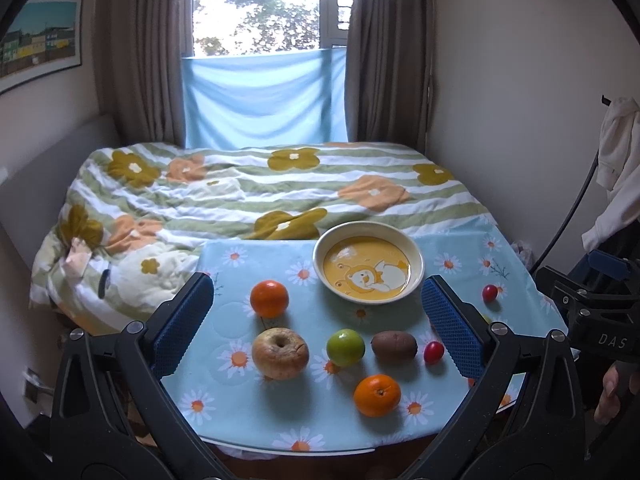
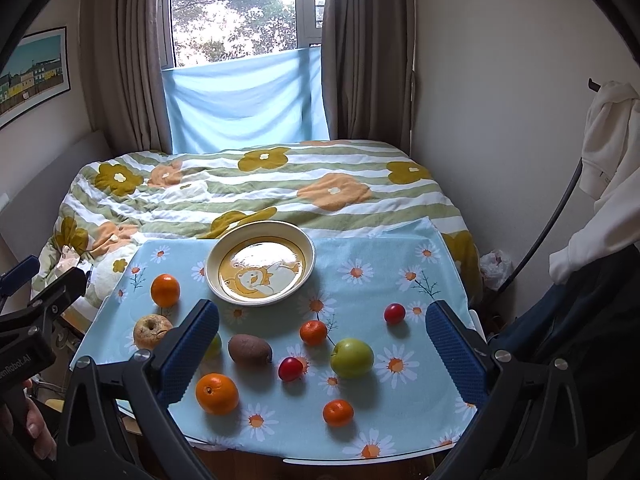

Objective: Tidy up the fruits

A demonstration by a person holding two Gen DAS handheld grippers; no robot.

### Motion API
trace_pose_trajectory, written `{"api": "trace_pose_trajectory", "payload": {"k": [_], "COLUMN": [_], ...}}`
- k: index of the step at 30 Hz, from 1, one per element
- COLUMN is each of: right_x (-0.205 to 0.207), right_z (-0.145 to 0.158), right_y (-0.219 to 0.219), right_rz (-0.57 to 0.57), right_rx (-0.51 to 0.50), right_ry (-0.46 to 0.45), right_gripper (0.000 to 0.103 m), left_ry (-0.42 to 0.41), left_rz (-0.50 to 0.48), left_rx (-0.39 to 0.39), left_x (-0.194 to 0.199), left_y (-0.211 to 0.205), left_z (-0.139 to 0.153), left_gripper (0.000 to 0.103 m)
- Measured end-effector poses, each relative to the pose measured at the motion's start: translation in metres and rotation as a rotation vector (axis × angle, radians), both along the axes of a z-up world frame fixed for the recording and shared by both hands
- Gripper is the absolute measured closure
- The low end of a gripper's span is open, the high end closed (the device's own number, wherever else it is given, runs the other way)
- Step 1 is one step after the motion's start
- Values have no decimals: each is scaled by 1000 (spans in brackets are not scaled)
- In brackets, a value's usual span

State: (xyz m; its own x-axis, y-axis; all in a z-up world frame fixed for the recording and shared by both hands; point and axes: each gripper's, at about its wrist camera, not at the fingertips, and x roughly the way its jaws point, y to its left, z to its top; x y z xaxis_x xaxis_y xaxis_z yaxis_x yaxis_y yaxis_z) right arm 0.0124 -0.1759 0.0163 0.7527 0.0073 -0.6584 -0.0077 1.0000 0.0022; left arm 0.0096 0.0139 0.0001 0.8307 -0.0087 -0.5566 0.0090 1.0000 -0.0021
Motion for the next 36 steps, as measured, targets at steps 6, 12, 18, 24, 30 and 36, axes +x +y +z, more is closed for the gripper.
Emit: {"api": "trace_pose_trajectory", "payload": {"k": [6, 12, 18, 24, 30, 36], "right_x": [1, 0, 0, 0, 0, -1], "right_z": [0, 1, 1, 2, 3, 3], "right_y": [2, 3, 2, 7, 7, 6], "right_rz": [-2, -2, -1, 2, 1, 1], "right_rx": [0, 1, 3, 3, 3, 5], "right_ry": [-6, -7, -6, -8, -8, -8], "right_gripper": [0, 0, 0, 0, 0, 0], "left_ry": [-1, -8, -9, -15, -18, -19], "left_rz": [0, 2, 3, 9, 11, 12], "left_rx": [0, -1, 0, 3, 1, 2], "left_x": [0, -2, -3, -8, -10, -12], "left_y": [1, 4, 4, 3, 3, 3], "left_z": [1, 3, 3, 5, 6, 6], "left_gripper": [0, 0, 0, 0, 0, 0]}}
